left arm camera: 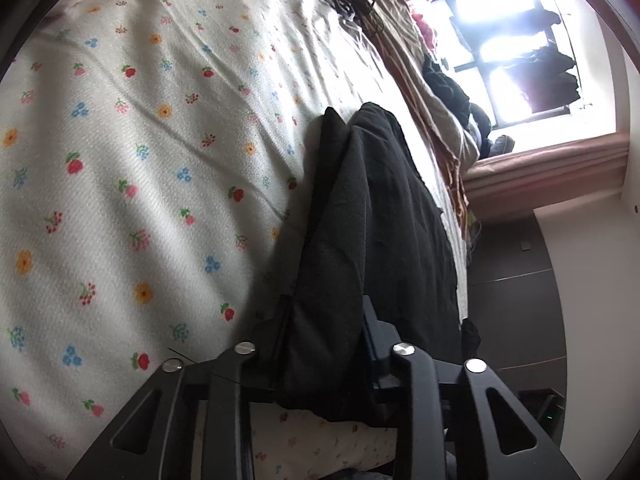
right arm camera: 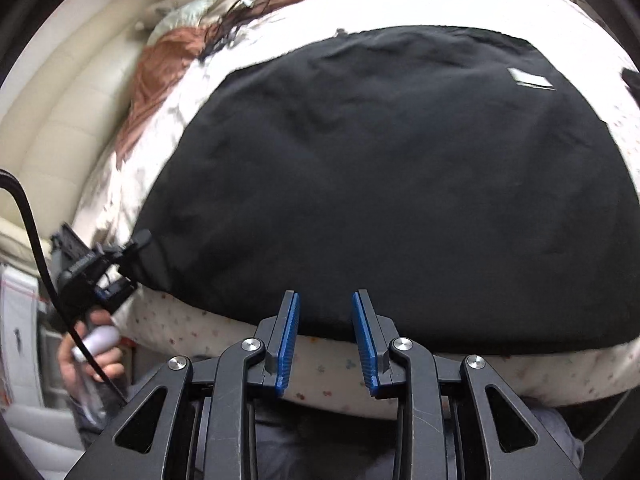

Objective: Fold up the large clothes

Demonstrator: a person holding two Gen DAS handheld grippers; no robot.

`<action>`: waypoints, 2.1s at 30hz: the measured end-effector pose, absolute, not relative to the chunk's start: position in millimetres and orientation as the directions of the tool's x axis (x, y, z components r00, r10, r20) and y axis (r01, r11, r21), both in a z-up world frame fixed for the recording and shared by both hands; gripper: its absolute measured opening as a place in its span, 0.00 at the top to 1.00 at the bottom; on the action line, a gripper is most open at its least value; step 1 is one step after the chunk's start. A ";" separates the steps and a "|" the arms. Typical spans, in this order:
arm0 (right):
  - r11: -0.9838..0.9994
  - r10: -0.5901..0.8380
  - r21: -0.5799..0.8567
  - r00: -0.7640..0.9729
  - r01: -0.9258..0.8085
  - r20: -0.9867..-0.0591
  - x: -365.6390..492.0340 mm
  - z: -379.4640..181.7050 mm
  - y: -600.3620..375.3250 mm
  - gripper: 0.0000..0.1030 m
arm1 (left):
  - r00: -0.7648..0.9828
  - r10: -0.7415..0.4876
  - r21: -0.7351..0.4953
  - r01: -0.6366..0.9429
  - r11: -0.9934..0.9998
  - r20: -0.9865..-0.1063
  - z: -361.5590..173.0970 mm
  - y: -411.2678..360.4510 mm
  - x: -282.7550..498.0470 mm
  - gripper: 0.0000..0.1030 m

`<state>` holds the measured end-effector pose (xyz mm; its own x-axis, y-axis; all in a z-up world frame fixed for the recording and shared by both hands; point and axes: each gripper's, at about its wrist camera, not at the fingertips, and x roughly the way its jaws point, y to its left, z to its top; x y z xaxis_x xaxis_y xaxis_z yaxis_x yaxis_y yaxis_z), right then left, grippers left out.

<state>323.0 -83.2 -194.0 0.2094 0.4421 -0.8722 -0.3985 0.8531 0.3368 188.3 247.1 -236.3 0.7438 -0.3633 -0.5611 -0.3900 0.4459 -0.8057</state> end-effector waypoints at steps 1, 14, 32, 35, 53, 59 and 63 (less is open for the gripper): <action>0.857 0.430 0.328 0.200 -0.398 -0.881 326.3 -198.6 -80.3 0.71 | 0.749 -0.365 -0.811 -0.385 0.440 -0.554 -235.7 247.1 186.9 0.73; 0.889 0.330 0.226 0.214 -0.399 -0.919 391.6 -212.3 -45.4 0.74 | 0.763 -0.372 -0.833 -0.384 0.398 -0.529 -235.3 250.7 175.5 0.76; 0.938 0.305 0.232 0.298 -0.257 -0.905 511.2 -204.8 -41.6 0.89 | 0.762 -0.319 -0.823 -0.486 0.293 -0.564 -237.9 243.3 157.5 0.76; 0.942 0.296 0.224 0.307 -0.250 -0.904 528.8 -205.6 -37.1 0.89 | 0.760 -0.320 -0.822 -0.489 0.292 -0.566 -235.6 241.7 160.2 0.74; 0.912 0.406 0.353 0.328 -0.211 -0.853 545.8 -189.9 -51.3 0.88 | 0.750 -0.343 -0.825 -0.515 0.235 -0.566 -240.1 241.4 165.0 0.53; 0.904 0.418 0.351 0.329 -0.245 -0.847 495.9 -173.1 -65.4 0.76 | 0.749 -0.326 -0.817 -0.515 0.261 -0.576 -235.6 240.0 166.6 0.72; 0.891 0.444 0.376 0.313 -0.255 -0.839 469.5 -174.1 -69.8 0.70 | 0.760 -0.304 -0.817 -0.504 0.280 -0.574 -220.7 236.1 167.6 0.81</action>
